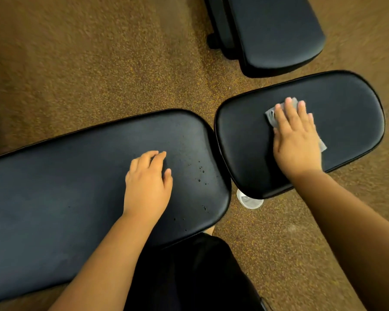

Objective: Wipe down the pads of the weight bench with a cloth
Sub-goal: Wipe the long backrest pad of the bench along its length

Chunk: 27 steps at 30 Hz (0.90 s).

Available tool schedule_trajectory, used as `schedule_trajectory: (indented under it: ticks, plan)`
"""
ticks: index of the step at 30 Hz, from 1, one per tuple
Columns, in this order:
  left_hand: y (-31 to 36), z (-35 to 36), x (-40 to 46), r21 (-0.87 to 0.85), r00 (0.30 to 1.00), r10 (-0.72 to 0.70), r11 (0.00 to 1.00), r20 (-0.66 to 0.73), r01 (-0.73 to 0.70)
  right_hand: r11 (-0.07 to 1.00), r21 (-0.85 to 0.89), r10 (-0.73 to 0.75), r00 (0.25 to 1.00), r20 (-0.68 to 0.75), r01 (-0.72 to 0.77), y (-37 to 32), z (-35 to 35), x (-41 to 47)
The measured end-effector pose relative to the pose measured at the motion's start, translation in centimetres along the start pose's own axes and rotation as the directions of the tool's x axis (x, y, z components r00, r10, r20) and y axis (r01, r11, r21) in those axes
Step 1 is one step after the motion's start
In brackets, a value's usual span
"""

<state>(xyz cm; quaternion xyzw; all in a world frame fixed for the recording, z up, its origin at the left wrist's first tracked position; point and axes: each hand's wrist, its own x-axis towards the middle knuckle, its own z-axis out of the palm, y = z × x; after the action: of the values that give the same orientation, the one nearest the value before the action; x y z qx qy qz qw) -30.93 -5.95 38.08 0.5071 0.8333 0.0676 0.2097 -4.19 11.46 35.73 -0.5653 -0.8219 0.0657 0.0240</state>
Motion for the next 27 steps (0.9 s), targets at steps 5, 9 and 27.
schedule_trajectory:
  ticks: [5, 9, 27]
  plan:
    - [0.0, 1.1, -0.9, -0.028, 0.999, 0.035, 0.999, -0.028, -0.036, 0.975, 0.22, 0.004, 1.0, -0.028, 0.003, -5.6, 3.7, -3.3]
    - [-1.9, 0.5, -0.6, -0.033, 0.993, 0.038, 0.999, -0.109, -0.042, 0.861, 0.503, 0.075, 0.997, 0.011, -0.071, -10.0, 4.8, -4.9]
    - [-12.6, -6.4, 2.8, 0.392, 0.941, -0.146, 0.92, 0.304, 0.016, 0.82, 0.572, -0.03, 0.997, 0.069, -0.016, -18.6, 9.3, 3.1]
